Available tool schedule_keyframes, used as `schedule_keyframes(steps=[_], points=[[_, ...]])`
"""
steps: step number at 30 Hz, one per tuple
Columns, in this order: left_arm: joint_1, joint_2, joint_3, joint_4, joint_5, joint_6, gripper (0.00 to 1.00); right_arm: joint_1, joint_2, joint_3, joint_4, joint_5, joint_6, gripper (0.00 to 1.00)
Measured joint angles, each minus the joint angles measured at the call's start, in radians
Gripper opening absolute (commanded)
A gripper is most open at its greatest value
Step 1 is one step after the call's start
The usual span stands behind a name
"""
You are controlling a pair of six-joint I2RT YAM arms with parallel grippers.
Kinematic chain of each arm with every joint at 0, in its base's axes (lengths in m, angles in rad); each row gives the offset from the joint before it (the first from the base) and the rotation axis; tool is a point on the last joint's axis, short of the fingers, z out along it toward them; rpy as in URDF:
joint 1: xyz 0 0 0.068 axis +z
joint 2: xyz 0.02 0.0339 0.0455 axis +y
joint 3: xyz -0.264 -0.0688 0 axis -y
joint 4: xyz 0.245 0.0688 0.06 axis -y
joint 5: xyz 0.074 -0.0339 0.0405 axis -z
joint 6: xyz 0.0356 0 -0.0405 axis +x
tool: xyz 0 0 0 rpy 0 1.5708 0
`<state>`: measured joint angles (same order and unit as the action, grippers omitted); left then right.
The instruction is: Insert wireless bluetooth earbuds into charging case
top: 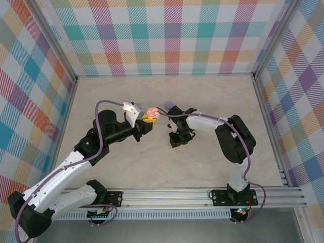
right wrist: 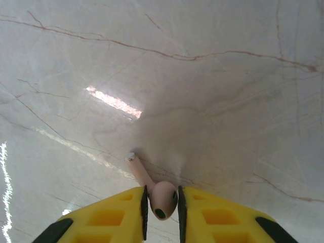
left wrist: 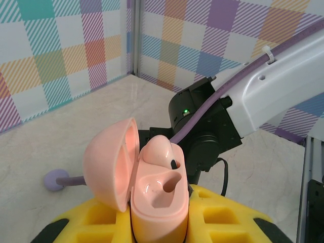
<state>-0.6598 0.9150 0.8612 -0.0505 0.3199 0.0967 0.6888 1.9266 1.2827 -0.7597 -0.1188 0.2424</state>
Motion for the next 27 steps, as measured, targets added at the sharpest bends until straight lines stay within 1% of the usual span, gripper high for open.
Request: schedule_keyframes(steps=[6,9,13,17,21,27], points=[[0.000,0.000,0.000,0.000,0.000,-0.002,0.08,0.000,-0.040,0.000,-0.022,0.005,-0.010,0.38],[0.000,0.000,0.000,0.000,0.000,-0.003,0.08,0.000,-0.088,0.000,-0.026,-0.012,-0.023,0.38],[0.000,0.000,0.000,0.000,0.000,-0.003,0.08,0.000,-0.135,0.000,-0.027,-0.069,-0.043,0.31],[0.000,0.000,0.000,0.000,0.000,-0.003,0.08,0.000,-0.134,-0.013,-0.025,-0.115,-0.050,0.25],[0.000,0.000,0.000,0.000,0.000,-0.003,0.08,0.000,-0.103,-0.017,-0.024,-0.144,-0.049,0.21],[0.000,0.003,0.000,0.000,0.000,-0.003,0.08,0.000,-0.047,-0.027,-0.020,-0.139,-0.046,0.15]])
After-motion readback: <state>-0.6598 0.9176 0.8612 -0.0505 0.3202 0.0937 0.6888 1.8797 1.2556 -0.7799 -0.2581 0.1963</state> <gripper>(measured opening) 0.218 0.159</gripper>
